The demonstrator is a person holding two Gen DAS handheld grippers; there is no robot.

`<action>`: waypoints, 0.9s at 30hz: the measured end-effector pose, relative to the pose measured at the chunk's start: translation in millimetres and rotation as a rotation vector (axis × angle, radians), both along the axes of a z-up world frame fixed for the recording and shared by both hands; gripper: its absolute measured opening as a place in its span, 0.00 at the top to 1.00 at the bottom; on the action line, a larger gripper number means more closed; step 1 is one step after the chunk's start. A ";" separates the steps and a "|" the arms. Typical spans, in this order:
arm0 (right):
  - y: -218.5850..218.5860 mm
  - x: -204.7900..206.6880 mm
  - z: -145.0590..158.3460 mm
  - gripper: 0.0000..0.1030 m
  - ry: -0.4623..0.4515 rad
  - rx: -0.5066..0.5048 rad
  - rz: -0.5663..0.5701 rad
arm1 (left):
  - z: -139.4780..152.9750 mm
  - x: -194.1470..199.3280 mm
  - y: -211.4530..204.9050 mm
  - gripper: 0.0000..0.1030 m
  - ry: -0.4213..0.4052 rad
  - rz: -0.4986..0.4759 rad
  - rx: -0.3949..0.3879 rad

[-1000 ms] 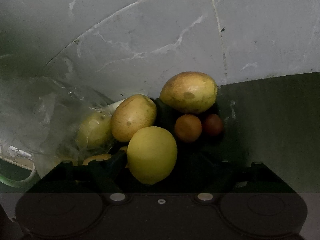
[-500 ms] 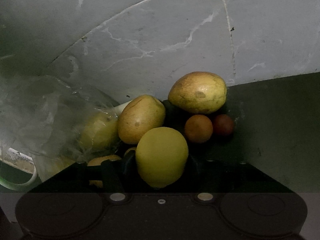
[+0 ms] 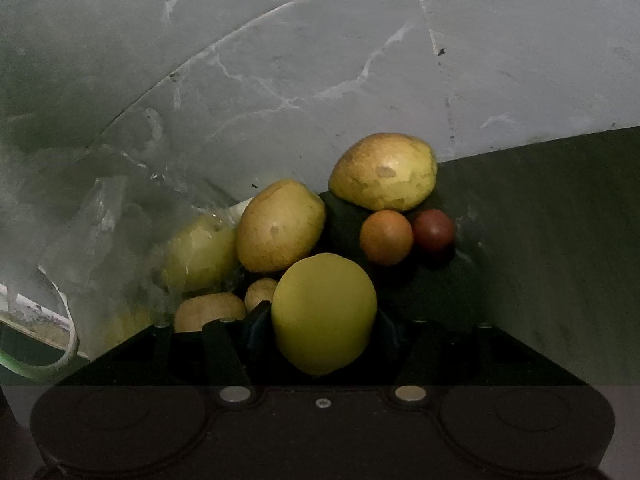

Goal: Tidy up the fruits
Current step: 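Grasp the lemon with the right gripper while the left gripper grasps a small brown fruit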

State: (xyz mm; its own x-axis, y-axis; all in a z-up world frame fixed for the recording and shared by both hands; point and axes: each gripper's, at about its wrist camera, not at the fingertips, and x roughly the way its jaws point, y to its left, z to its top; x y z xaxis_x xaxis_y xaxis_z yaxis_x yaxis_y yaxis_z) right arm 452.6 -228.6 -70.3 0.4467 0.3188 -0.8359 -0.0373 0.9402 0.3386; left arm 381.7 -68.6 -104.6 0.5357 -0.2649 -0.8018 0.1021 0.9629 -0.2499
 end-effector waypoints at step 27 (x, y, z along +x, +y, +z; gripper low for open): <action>-20.1 -49.3 31.7 0.45 -0.044 0.066 -0.038 | 11.2 -17.6 4.7 0.69 -0.004 -0.017 -0.039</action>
